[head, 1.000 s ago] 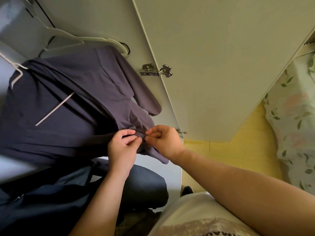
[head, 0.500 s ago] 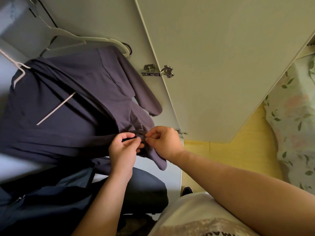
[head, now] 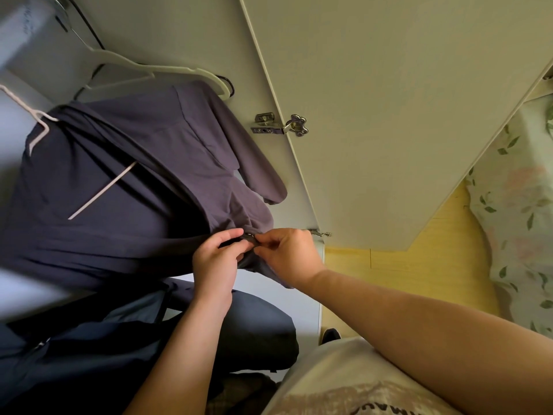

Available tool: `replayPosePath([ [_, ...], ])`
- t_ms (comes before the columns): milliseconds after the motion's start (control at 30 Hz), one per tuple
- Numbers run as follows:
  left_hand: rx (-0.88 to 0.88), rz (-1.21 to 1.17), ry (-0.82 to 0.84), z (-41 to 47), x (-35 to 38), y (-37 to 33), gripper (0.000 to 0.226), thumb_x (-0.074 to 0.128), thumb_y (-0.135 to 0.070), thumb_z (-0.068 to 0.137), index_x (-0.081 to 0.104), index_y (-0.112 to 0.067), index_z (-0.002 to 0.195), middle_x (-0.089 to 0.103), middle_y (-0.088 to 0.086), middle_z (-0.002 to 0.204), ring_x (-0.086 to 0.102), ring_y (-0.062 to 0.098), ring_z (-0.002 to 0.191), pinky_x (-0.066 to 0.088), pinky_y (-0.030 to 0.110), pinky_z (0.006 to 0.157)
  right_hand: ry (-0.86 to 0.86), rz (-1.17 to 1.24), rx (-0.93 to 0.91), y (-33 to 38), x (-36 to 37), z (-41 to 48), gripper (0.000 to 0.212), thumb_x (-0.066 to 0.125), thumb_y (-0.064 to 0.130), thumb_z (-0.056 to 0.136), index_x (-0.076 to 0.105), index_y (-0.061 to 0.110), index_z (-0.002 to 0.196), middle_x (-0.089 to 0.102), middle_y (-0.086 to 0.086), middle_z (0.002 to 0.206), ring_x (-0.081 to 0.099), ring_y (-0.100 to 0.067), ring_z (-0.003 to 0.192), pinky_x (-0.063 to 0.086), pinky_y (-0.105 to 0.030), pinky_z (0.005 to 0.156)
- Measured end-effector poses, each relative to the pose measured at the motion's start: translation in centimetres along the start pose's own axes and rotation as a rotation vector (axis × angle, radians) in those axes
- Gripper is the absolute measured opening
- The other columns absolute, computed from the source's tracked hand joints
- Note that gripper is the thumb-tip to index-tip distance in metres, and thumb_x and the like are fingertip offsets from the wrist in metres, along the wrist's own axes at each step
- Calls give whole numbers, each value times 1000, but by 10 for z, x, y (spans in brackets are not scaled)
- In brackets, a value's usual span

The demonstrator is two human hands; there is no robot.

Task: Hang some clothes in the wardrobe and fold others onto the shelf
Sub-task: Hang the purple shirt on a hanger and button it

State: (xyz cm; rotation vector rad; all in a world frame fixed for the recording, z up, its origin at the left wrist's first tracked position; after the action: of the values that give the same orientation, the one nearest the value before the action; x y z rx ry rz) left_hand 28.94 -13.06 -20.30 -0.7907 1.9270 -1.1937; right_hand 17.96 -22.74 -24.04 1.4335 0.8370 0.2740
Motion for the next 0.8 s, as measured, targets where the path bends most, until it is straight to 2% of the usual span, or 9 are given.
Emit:
replayPosePath([
  [67,7,6,35,0,2,0,25,71,3,82,75,-19,94,77,4,83,73,14,81,55,18,66,-15,20,3,0,-1,0,19,69,19,93,77,15,109,77,-2,102,70,-16,91,37,7,72],
  [200,55,126,158,4,9,3,31,69,2,87,73,-25,100,77,-1,93,73,11,91,54,23,83,-35,35,56,-5,-3,2,18,68,17,93,78,14,108,76,-1,105,69,-15,95,33,9,75],
  [333,128,230,177,9,9,3,29,68,1,89,75,-23,103,77,-7,91,72,5,89,53,17,80,5,71,99,-11,-3,4,16,69,16,92,79,17,105,76,2,101,65,-7,86,36,7,75],
  [433,204,319,193,14,8,-2,26,70,-3,89,76,-21,107,77,-10,91,71,1,88,52,13,77,60,169,142,-12,-2,5,16,70,12,91,78,15,104,76,1,98,66,-4,79,43,2,75],
  [533,219,335,212,16,9,-4,24,69,-5,90,76,-22,105,76,-11,83,70,2,75,52,13,70,88,332,202,-13,-4,6,15,71,5,89,77,8,102,76,-4,92,65,4,69,49,-5,73],
  [600,213,321,205,15,9,-3,22,68,-6,91,76,-26,98,75,-9,74,67,4,66,51,14,64,115,469,269,-15,-3,4,15,69,0,89,76,5,101,75,-7,85,66,0,65,52,-10,70],
  [733,164,244,187,16,8,0,22,67,-9,92,75,-29,88,75,-5,74,64,9,65,52,17,62,194,668,380,-17,5,1,12,68,-2,89,75,1,98,73,-12,87,67,-19,78,59,-27,81],
  [800,148,229,184,17,10,2,22,67,-9,92,75,-28,87,75,-3,77,65,10,66,53,18,62,234,723,425,-18,8,2,13,69,1,90,73,-2,102,70,-16,89,64,-22,81,57,-30,84],
])
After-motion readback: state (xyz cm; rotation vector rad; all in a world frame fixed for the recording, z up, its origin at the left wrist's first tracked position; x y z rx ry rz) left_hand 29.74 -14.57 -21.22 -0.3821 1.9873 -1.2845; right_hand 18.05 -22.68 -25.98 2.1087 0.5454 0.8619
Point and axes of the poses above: each hand's wrist, its own z-axis towards the middle knuckle, its own x-axis out of the palm, y = z × x, the point moved 6 cm from there along z, towards the middle knuckle
